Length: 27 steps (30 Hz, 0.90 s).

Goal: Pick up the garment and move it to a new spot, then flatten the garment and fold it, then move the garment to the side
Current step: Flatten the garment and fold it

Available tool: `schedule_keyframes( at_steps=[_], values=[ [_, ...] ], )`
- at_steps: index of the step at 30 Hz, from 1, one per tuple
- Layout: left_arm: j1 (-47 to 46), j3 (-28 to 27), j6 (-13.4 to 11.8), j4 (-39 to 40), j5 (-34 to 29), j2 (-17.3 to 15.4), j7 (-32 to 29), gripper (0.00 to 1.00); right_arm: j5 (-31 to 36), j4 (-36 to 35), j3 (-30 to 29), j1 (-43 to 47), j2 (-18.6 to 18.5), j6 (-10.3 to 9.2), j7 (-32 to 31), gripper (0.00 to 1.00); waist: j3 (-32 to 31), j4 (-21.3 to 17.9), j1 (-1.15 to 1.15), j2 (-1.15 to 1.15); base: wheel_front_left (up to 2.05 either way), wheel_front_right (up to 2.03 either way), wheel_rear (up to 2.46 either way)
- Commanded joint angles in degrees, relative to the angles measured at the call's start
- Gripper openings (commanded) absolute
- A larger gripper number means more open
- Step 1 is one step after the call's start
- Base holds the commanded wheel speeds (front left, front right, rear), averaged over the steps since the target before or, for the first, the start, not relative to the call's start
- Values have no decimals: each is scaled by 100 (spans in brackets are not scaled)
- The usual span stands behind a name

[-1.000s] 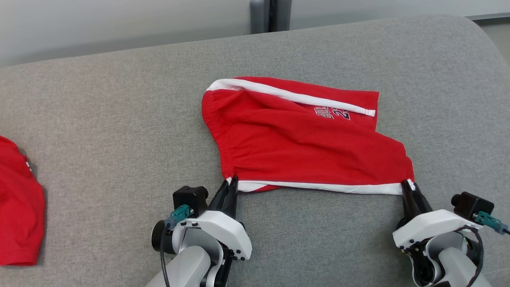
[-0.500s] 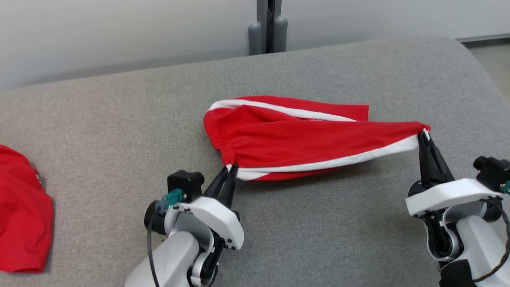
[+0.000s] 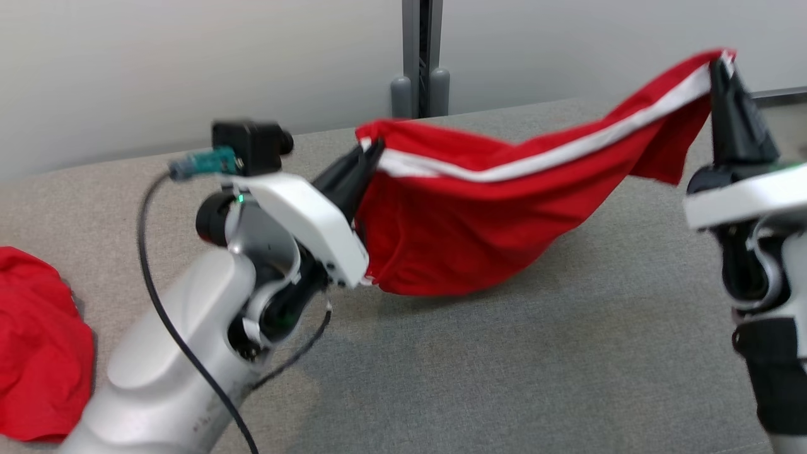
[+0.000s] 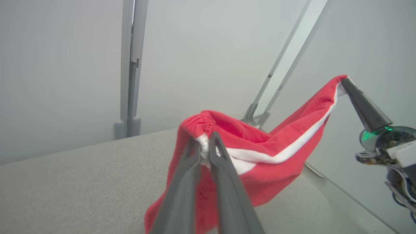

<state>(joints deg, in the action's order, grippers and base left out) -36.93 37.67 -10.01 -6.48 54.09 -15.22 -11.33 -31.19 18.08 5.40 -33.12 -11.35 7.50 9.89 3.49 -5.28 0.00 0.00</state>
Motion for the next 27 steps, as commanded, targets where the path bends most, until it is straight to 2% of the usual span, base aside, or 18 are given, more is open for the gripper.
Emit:
schedule_keyframes(
  at_steps=[1,5,9,13,16,20,23,27],
  values=[
    [-151,-94,-62,79,101,3,-92,0,43,-47,-58,-148,-19,-2,-81,0,50,-21,0,0,0,0,0],
    [-716,-397,-291,243,348,-22,-533,0,120,-122,-233,-778,-43,-1,-431,0,279,-44,0,0,0,0,0],
    [-1402,-647,-498,23,476,50,-840,0,100,-53,-306,-1463,-48,-2,-764,0,706,-83,0,0,0,0,0],
    [-2388,-694,-595,-429,257,43,-1061,0,42,219,-304,-2369,-132,-1,-973,0,1397,-147,0,0,0,0,0],
    [-3243,-644,-558,-919,-34,88,-1060,0,-10,563,-179,-3203,-144,-1,-917,0,1931,-224,0,0,0,0,0],
    [-4495,-644,-440,-1737,-489,233,-671,0,-2,1176,-24,-4404,-217,-2,-450,0,2586,-349,0,0,0,0,0],
    [-5199,-733,-255,-2395,-710,459,-22,0,69,1734,-2,-5103,-143,-2,146,0,2945,-401,0,0,0,0,0],
    [-5887,-766,44,-3220,-953,671,893,0,117,2254,77,-5675,19,-2,499,0,3367,-455,0,0,0,0,0]
  ],
)
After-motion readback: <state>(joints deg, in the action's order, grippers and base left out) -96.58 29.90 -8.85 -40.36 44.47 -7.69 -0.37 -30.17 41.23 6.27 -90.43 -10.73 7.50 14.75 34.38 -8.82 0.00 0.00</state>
